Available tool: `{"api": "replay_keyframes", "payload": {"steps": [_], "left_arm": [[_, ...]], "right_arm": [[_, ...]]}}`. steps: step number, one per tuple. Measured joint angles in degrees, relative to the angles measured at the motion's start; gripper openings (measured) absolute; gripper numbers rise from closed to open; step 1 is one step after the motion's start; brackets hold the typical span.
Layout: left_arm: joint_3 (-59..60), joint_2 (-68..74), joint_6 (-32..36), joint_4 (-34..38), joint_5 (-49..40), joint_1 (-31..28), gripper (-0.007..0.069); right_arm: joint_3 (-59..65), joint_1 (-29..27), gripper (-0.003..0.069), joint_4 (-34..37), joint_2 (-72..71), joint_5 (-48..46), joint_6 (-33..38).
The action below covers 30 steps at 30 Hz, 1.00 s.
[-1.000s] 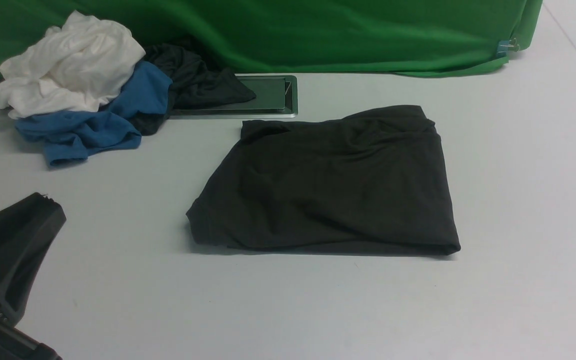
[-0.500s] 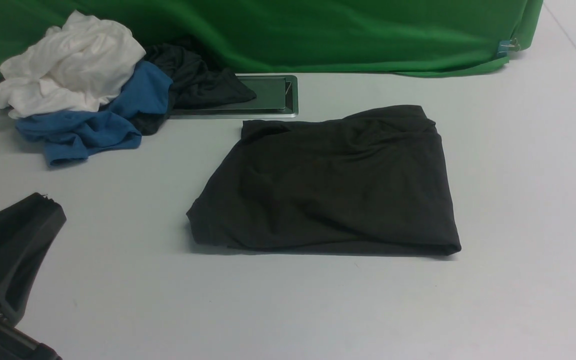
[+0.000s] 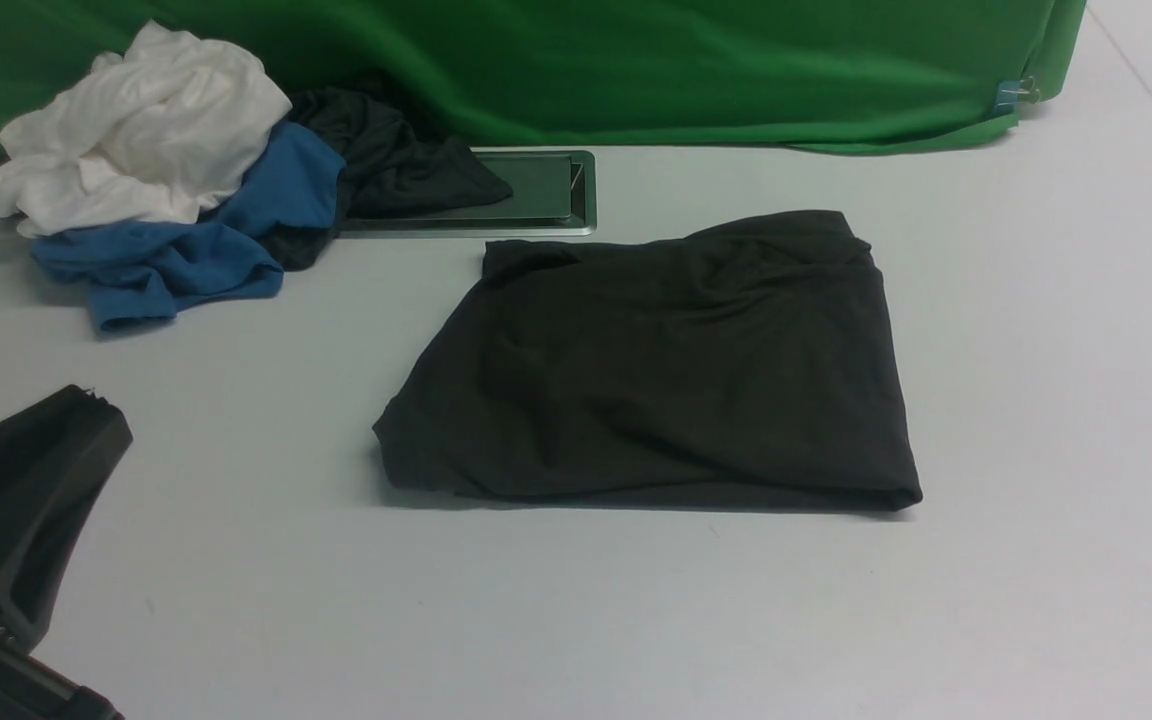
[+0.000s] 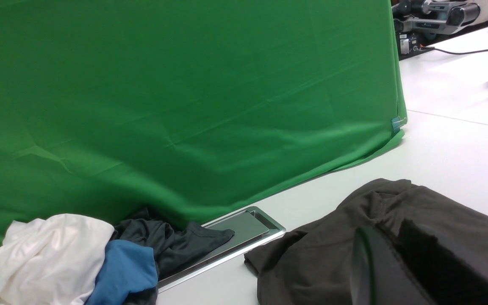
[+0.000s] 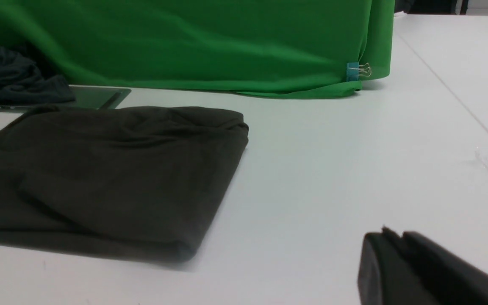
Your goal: Fold a long-sleeved shirt on a white desktop.
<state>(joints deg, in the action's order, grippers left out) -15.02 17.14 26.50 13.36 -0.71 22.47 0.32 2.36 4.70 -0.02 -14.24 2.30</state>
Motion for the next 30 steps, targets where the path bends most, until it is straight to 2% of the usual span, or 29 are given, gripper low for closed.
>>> {"api": "replay_keyframes", "payload": {"steps": [11,16,19,22,26,30], "left_arm": [[2.38,-0.21,0.00,0.00,2.44,-0.51,0.0092],[8.64,-5.83,-3.06,0.36,5.74,-10.03,0.0092],[12.35,-11.43,-5.31,0.43,3.09,-16.48,0.0092],[15.06,-15.79,-6.52,0.43,-2.44,-20.47,0.0092],[15.42,-17.01,-7.52,0.43,-12.55,-21.69,0.0092],[15.43,-17.19,-7.93,0.63,-14.33,-21.87,0.0092]], "right_arm": [[0.00,0.00,0.0115,0.00,0.00,0.00,0.00],[0.00,0.00,0.0125,0.00,0.00,0.00,0.00],[0.00,0.00,0.0131,0.00,0.00,0.00,0.00],[0.00,0.00,0.0137,0.00,0.00,0.00,0.00],[0.00,0.00,0.0145,0.00,0.00,0.00,0.00],[0.00,0.00,0.0149,0.00,0.00,0.00,0.00]]}}
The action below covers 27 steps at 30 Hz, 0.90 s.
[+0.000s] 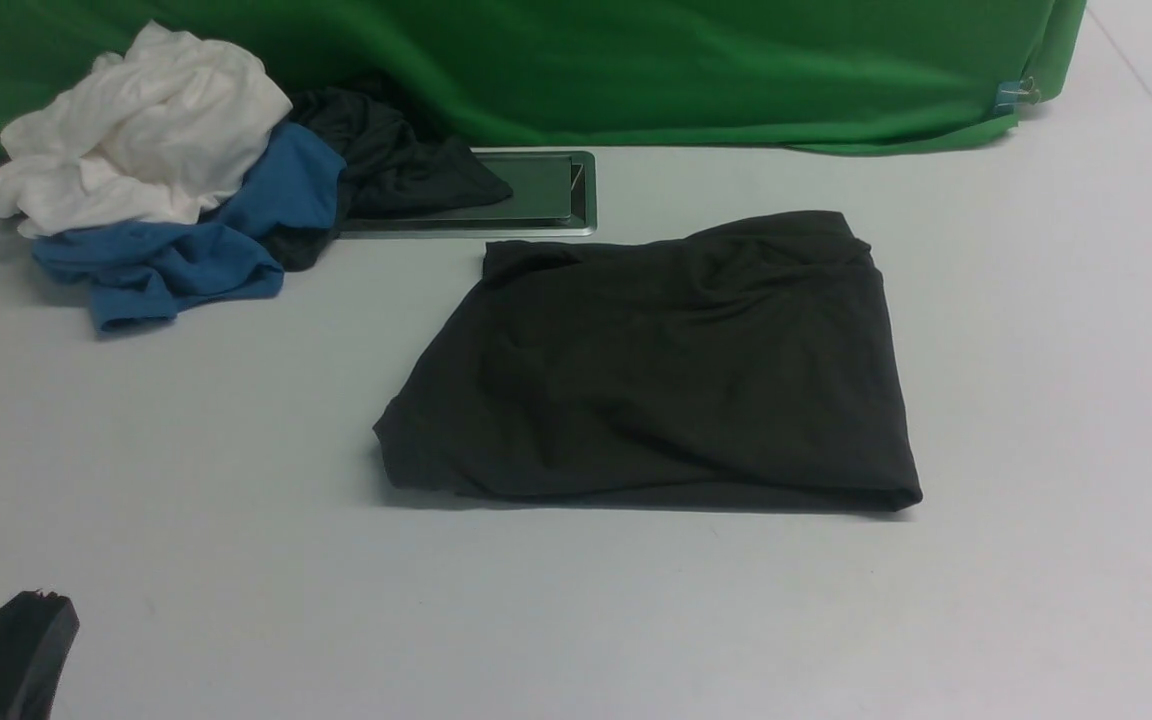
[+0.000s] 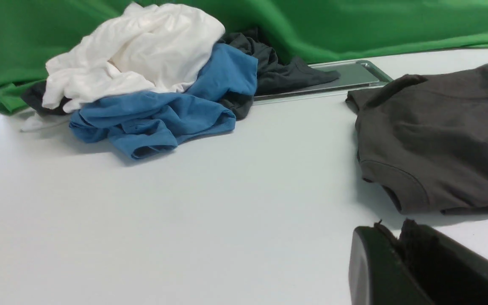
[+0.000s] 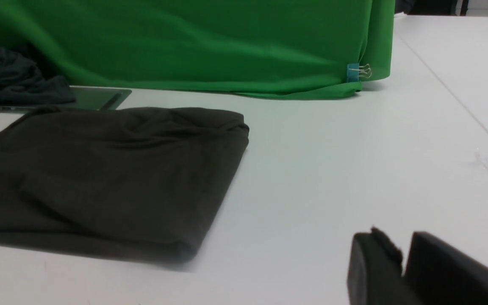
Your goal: Fold a long-sleeved shirt on a white desktop.
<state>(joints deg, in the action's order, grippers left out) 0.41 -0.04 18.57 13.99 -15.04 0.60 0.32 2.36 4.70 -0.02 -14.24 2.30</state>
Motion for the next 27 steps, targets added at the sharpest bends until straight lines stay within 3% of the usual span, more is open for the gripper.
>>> {"api": "replay_keyframes", "payload": {"steps": [7,27], "left_arm": [[0.00,-0.06,-3.02,-0.05,0.75,0.00,0.0096],[0.00,-0.06,-2.35,-2.35,1.08,0.00,0.0106]], "right_arm": [[0.00,0.00,0.0165,0.00,0.00,0.00,0.00],[0.00,0.00,0.0208,0.00,0.00,0.00,0.05]]}}
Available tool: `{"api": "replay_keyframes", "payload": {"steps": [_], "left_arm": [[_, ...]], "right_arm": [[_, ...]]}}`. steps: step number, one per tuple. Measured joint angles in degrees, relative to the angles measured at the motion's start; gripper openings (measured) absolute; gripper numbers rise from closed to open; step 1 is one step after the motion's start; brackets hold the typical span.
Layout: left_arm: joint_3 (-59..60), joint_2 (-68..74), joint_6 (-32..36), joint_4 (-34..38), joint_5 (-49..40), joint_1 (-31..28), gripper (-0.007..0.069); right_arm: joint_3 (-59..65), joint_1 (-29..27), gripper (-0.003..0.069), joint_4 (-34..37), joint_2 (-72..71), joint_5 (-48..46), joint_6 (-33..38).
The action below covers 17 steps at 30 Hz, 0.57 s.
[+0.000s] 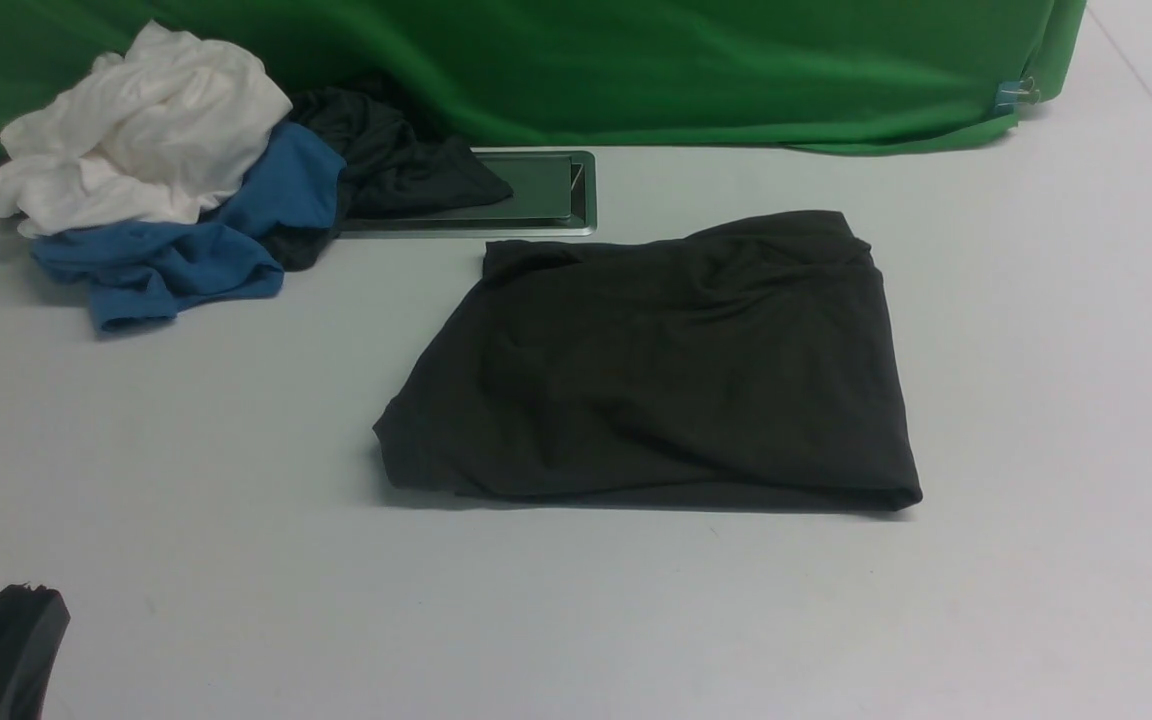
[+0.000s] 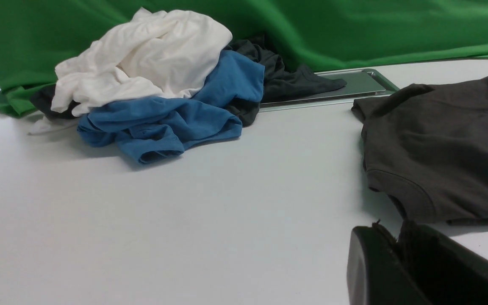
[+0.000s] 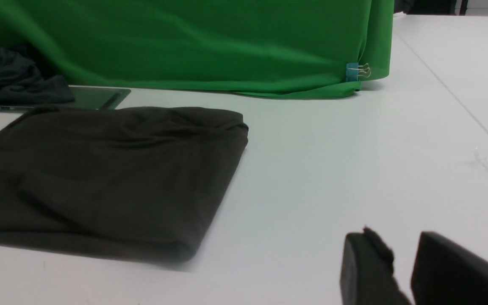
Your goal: Fold a long-sleeved shirt on a white desktop.
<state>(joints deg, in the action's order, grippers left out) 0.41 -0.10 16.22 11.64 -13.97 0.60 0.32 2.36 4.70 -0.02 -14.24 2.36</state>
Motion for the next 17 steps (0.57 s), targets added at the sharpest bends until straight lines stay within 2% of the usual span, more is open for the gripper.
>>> {"api": "replay_keyframes", "payload": {"steps": [17], "left_arm": [[0.00,0.00,0.00,-0.23,0.00,0.00,0.0111]], "right_arm": [[0.00,0.00,0.0227,-0.01,0.00,0.00,-0.02]]}}
